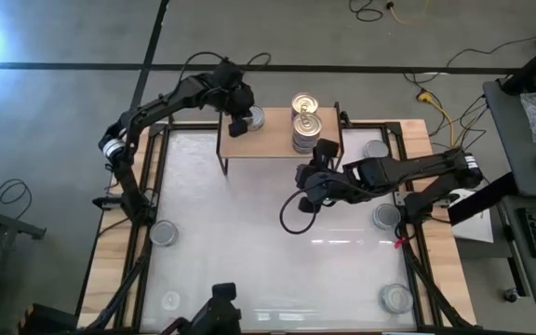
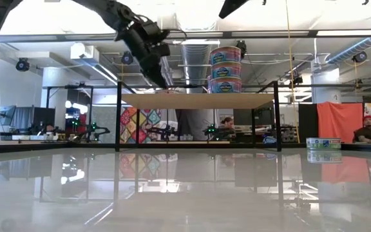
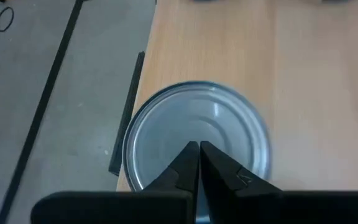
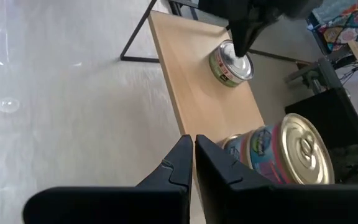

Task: Stack canned seafood by type on shelf
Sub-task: Put the green tuna can on the shelf

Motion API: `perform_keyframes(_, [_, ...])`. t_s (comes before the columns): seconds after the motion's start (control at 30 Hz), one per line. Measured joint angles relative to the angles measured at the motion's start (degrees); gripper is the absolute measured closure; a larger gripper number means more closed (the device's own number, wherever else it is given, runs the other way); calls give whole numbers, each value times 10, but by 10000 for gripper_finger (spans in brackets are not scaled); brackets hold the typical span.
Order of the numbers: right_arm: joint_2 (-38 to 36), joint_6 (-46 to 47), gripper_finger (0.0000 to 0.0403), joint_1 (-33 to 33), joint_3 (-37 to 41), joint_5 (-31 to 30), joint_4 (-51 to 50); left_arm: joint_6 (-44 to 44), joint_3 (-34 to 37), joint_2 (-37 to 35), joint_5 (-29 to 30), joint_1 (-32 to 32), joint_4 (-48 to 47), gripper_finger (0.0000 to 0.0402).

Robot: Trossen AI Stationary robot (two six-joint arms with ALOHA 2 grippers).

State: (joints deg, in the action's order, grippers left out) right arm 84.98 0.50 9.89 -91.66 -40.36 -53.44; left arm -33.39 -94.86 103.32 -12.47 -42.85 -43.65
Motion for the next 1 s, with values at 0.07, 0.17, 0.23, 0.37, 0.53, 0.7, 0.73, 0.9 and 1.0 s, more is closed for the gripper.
perform_keyframes(0.07, [-6,1,390,0,0,0,-2,21,-4,-16,-5,2,-11,401])
perform_keyframes(0.17, [-14,-8,390,3,5,-2,2,52,-5,-47,-8,19,-29,401])
perform_keyframes(0.23, [-16,-17,390,4,11,-2,12,72,-4,-71,-25,39,-42,401])
perform_keyframes(0.37, [-16,-28,390,16,34,-1,42,114,23,-140,-57,108,-39,401])
perform_keyframes(0.53, [-16,-42,390,48,77,-1,71,193,123,-236,-61,253,-28,401])
perform_keyframes(0.7, [-17,-36,390,80,99,0,74,360,241,-336,-43,429,-23,401])
perform_keyframes(0.73, [-17,-32,390,86,102,0,75,408,267,-351,-36,464,-22,401])
perform_keyframes(0.9, [-17,2,390,113,126,2,80,684,394,-413,64,628,-19,401])
perform_keyframes(1.0, [-17,31,390,125,162,3,117,848,460,-428,72,671,-41,401])
